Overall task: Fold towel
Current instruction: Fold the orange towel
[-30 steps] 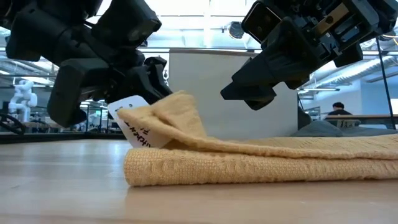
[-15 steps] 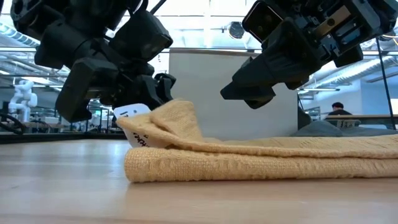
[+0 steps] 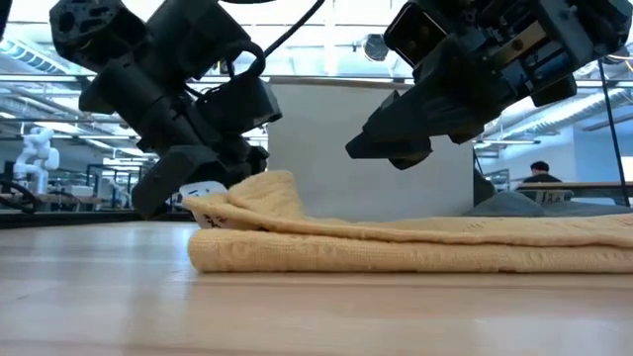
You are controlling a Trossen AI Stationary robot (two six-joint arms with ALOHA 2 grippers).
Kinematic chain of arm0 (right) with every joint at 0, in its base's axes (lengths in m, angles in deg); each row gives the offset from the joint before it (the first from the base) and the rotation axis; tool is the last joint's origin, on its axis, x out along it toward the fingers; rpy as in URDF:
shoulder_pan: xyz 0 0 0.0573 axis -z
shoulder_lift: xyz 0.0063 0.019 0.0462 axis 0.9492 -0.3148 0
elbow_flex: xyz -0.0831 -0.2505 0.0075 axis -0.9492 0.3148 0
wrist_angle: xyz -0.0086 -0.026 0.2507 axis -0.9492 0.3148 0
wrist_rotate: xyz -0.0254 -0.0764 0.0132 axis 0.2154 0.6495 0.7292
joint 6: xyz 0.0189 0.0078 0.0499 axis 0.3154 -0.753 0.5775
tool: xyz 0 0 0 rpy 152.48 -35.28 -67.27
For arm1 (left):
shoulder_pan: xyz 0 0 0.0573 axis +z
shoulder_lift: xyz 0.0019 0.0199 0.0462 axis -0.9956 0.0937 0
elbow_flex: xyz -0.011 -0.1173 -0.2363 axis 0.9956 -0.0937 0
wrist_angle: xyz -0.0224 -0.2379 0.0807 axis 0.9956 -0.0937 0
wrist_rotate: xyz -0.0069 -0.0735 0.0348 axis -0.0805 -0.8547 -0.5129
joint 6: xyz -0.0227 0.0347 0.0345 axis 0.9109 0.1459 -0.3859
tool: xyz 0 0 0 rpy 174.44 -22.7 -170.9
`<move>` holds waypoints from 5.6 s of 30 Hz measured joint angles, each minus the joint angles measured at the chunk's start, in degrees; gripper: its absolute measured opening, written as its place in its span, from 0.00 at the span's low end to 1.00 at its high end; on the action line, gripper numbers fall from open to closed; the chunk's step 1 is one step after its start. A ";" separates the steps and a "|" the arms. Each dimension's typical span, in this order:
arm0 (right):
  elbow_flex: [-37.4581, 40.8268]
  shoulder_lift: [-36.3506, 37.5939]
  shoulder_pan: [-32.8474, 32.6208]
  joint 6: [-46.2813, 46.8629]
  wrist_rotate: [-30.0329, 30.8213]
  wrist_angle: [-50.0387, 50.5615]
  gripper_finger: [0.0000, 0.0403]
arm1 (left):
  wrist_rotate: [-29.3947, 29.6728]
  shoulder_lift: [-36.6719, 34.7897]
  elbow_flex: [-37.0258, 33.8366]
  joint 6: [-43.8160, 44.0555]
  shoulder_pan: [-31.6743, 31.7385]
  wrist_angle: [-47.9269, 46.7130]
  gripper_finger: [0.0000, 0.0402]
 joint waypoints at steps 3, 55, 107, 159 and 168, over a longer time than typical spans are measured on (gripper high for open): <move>0.00 0.00 0.43 -1.43 2.04 0.02 0.36 | -0.04 -0.74 -0.12 -0.09 -0.83 0.09 0.22; -18.54 -8.49 1.01 -14.45 6.96 26.21 0.36 | -2.03 -5.47 -0.22 -4.81 -2.48 4.97 0.22; -18.63 -7.50 1.07 -10.42 6.98 39.49 0.36 | -1.71 -6.32 12.83 -8.20 -9.79 7.65 0.22; -18.84 -7.43 1.05 -14.68 7.34 44.25 0.36 | -8.42 -4.50 13.05 2.56 -5.35 -10.71 0.22; -18.67 -7.65 1.03 -14.95 7.11 39.46 0.36 | -8.01 -4.03 13.03 4.11 -6.65 -13.15 0.22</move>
